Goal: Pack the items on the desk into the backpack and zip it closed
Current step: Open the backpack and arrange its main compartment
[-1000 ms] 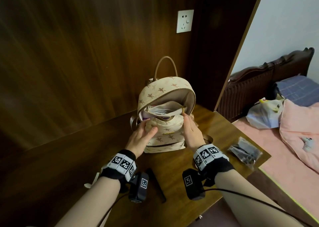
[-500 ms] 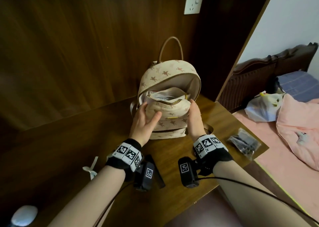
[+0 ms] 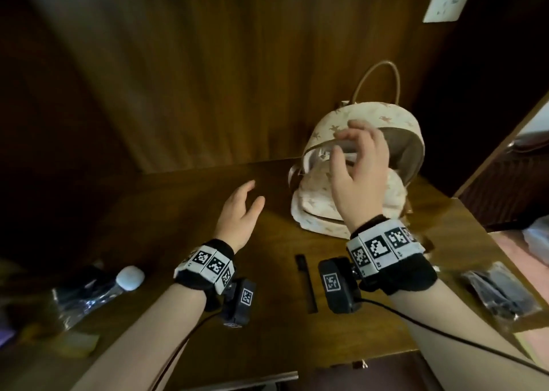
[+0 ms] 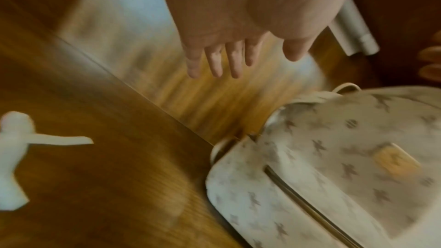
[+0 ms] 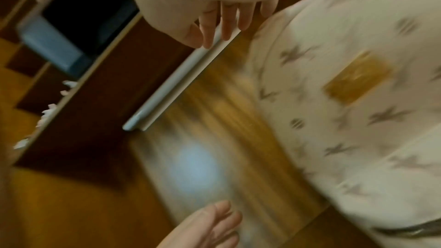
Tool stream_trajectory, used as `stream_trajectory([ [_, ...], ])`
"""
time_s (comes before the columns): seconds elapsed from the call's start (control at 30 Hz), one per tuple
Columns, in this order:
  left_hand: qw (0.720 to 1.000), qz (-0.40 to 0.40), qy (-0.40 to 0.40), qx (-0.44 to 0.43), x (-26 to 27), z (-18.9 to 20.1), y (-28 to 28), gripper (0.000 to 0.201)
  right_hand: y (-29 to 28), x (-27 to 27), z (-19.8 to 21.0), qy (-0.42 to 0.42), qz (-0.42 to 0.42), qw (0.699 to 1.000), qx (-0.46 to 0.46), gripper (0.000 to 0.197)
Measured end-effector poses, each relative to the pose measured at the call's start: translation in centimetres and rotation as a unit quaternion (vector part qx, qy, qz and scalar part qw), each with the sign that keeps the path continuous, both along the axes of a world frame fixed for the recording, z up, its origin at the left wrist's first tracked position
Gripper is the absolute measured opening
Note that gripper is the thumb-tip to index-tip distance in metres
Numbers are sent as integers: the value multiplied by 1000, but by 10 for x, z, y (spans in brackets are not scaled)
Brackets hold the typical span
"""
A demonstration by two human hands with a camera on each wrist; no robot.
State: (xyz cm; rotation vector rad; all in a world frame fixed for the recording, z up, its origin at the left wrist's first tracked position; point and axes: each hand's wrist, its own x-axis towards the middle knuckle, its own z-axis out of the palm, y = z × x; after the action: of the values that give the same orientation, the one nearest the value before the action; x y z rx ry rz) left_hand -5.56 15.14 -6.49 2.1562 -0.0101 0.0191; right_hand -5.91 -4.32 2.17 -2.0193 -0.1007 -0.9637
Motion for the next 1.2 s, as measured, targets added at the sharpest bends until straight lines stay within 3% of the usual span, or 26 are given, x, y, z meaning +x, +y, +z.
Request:
stream_trajectory([
  [0.1, 997, 79, 5, 9, -18, -4, 46, 46, 43, -4, -5, -19, 84, 996, -21, 14],
  [0.23, 980, 197, 10, 27, -51, -11, 106, 43, 93, -7, -30, 51, 196, 978, -57, 15],
  [0.53, 906, 419, 56, 21, -142, -45, 213, 41, 191, -19, -84, 228, 366, 887, -165, 18],
  [0.87, 843, 527, 93, 56, -171, -79, 280, 46, 250, -24, -129, 369, 401, 789, -283, 27],
  [1.03, 789, 597, 94, 107, -161, -85, 304, 52, 257, -9, -143, 389, 395, 773, -308, 29],
  [1.2, 762, 619, 134, 138, -156, -92, 325, 66, 278, 2, -155, 404, 393, 764, -314, 29],
])
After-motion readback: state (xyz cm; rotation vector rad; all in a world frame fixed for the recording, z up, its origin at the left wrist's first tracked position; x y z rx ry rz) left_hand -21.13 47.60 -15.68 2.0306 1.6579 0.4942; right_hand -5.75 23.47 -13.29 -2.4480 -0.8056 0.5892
